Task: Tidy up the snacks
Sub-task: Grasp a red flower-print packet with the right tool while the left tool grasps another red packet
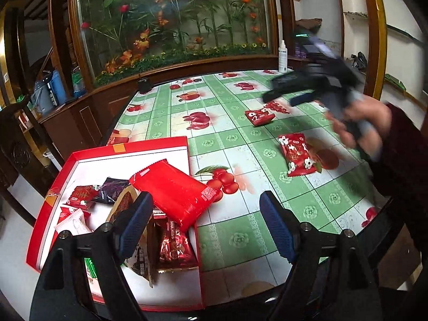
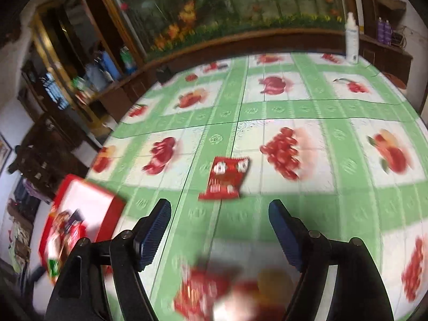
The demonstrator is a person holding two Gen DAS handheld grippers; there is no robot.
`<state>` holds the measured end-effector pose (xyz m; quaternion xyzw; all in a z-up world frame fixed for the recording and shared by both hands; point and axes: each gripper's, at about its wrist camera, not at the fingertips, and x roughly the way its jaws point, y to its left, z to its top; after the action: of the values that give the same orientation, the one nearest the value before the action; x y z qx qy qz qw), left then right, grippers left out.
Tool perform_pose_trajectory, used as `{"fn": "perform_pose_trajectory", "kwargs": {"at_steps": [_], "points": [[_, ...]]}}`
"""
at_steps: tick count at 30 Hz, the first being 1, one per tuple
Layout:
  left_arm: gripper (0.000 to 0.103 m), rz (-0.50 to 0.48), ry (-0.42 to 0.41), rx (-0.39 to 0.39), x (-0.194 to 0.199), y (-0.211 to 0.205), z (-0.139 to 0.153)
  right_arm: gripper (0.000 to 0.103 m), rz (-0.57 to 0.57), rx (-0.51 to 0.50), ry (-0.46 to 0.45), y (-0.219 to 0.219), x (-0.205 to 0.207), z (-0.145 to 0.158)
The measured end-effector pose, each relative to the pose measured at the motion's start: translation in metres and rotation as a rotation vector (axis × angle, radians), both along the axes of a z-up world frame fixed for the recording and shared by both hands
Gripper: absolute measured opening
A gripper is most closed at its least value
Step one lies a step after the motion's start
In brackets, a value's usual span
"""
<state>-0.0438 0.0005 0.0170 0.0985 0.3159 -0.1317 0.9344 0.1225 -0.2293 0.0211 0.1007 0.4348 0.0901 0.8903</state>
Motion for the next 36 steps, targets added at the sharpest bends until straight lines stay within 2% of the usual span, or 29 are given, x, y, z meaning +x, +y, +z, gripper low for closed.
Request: {"fn": "perform_pose_trajectory", "kwargs": {"at_steps": [4,6,8,9,12,17,21,25,27,29,32,34,36], "points": [[0.082,0.016,0.0,0.009,-0.002,0.003,0.001,0.075,-0.029,-0.09,0.14,0.029,0.051,-0.028],[0.082,0.026,0.007,0.007,-0.001,0.006,0.001,0.061,-0.034,-0.115,0.19,0.037,0.059,-0.043],[0.082,0.027,0.016,0.001,0.001,0.006,0.0,0.048,-0.054,-0.215,0.166,0.043,0.055,-0.049],[0.082,0.024,0.022,-0.001,0.002,0.005,-0.001,0.047,-0.054,-0.23,0.159,0.041,0.051,-0.05],[0.082,0.007,0.038,0.002,0.005,-0.003,-0.003,0.044,-0.053,-0.178,0.163,0.018,0.039,-0.05],[0.082,-0.054,0.064,0.001,0.016,-0.035,0.001,0.045,-0.105,-0.123,0.18,-0.049,-0.008,-0.049],[0.082,-0.089,0.114,-0.018,0.042,-0.077,0.0,0.045,-0.094,-0.076,0.184,-0.075,-0.056,-0.046],[0.082,-0.064,0.151,0.023,0.07,-0.117,-0.016,0.045,-0.079,-0.06,0.153,-0.077,-0.109,-0.045],[0.082,-0.05,0.176,0.035,0.079,-0.134,-0.024,0.045,-0.071,-0.088,0.122,-0.072,-0.122,-0.046],[0.082,-0.07,0.19,0.015,0.082,-0.143,-0.027,0.045,-0.076,-0.107,0.1,-0.07,-0.133,-0.046],[0.082,-0.058,0.201,0.039,0.088,-0.158,-0.034,0.046,-0.067,-0.12,0.074,-0.068,-0.137,-0.047],[0.082,-0.044,0.216,0.078,0.094,-0.163,-0.043,0.05,-0.067,-0.135,0.064,-0.065,-0.136,-0.047],[0.084,-0.031,0.262,0.081,0.1,-0.16,-0.055,0.062,-0.05,-0.15,0.048,-0.059,-0.136,-0.049]]}}
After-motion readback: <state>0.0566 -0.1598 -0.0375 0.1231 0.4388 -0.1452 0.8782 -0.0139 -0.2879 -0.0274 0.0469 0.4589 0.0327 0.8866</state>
